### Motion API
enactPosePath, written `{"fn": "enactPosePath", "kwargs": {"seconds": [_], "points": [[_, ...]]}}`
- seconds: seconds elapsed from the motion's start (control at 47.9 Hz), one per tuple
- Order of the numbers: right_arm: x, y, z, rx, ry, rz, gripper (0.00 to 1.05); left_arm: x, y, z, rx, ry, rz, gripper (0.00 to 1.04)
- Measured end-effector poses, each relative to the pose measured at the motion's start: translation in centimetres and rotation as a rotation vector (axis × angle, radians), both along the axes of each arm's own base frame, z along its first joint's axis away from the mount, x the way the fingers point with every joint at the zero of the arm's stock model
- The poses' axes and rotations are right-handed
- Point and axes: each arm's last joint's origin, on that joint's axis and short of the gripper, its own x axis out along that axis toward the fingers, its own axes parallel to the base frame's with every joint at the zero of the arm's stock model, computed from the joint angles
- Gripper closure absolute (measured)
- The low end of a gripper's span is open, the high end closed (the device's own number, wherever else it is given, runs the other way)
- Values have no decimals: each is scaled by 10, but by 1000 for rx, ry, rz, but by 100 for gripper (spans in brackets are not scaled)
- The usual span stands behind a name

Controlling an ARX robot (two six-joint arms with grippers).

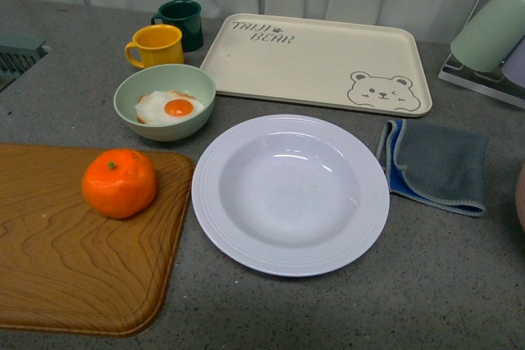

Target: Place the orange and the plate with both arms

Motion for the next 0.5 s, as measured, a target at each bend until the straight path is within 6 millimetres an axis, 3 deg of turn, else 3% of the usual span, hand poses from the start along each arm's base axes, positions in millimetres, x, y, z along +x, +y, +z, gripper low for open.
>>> {"fn": "enactPosePath", "kwargs": {"seconds": [0.502], "points": [[0, 0, 0, 0, 0, 0, 9, 0, 0, 0, 0, 0, 0, 7]]}}
